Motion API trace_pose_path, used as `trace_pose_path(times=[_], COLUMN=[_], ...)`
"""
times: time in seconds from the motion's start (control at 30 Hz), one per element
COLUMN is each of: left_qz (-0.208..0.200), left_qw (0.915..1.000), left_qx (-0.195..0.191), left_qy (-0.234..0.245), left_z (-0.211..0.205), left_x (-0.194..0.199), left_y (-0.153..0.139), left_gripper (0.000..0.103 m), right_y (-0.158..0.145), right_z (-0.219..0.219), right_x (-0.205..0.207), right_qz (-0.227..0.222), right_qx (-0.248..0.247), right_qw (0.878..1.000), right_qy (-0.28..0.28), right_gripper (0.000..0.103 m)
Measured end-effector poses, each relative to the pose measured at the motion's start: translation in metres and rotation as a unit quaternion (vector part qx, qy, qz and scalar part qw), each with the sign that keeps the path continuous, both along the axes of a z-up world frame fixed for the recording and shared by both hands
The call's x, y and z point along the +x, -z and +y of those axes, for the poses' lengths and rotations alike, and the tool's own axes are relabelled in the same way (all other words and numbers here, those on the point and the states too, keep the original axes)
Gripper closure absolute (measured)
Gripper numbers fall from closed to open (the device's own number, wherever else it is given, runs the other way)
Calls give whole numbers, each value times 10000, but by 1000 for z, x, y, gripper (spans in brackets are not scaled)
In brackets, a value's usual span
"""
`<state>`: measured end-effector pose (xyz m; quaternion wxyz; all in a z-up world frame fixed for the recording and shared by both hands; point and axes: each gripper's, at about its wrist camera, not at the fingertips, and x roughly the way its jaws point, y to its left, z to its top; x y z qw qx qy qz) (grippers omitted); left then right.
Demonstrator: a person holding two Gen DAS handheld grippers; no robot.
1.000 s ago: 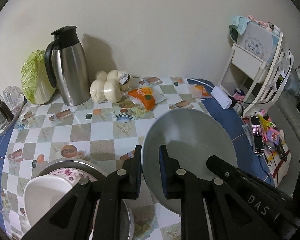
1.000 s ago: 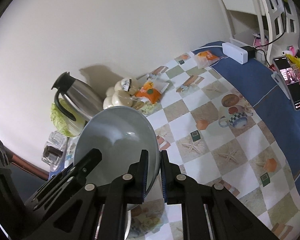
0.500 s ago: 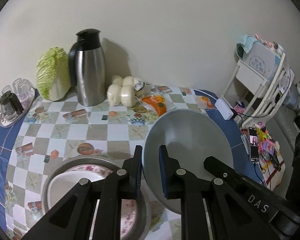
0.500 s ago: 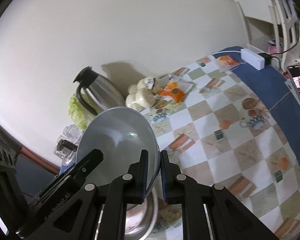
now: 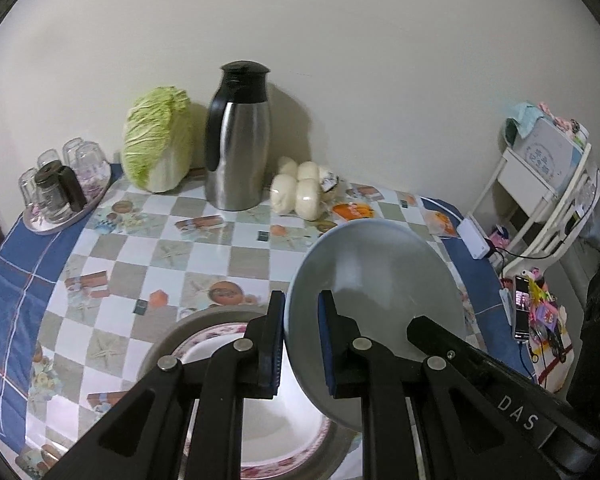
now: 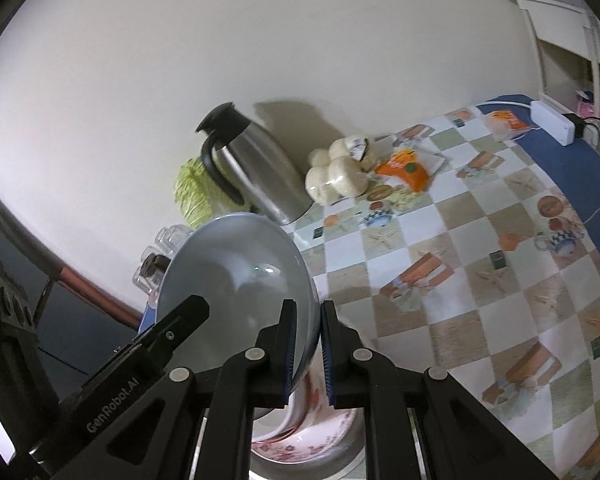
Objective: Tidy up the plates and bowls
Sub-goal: 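Lift the white round bowl and carry it over the steel tray, then lower the white round bowl onto the stacked bowls with both grippers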
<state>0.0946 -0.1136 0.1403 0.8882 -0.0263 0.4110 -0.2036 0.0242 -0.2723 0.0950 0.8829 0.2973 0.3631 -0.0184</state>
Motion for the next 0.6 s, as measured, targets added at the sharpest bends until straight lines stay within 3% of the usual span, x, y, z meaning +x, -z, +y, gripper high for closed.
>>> trace_pose_path(times=[0.6], left_qz=[37], left_qw=[9989], left_qx=[-200], left_qy=[-412], left_z=[58], left_x=[-10], left_y=[-4], left_gripper=[87], right_y=[-6], right_z=[51], right_x=[8], right_qz=[-27], right_qx=[-170], right_qw=[9984], right_qy=[-544], right_gripper=[90])
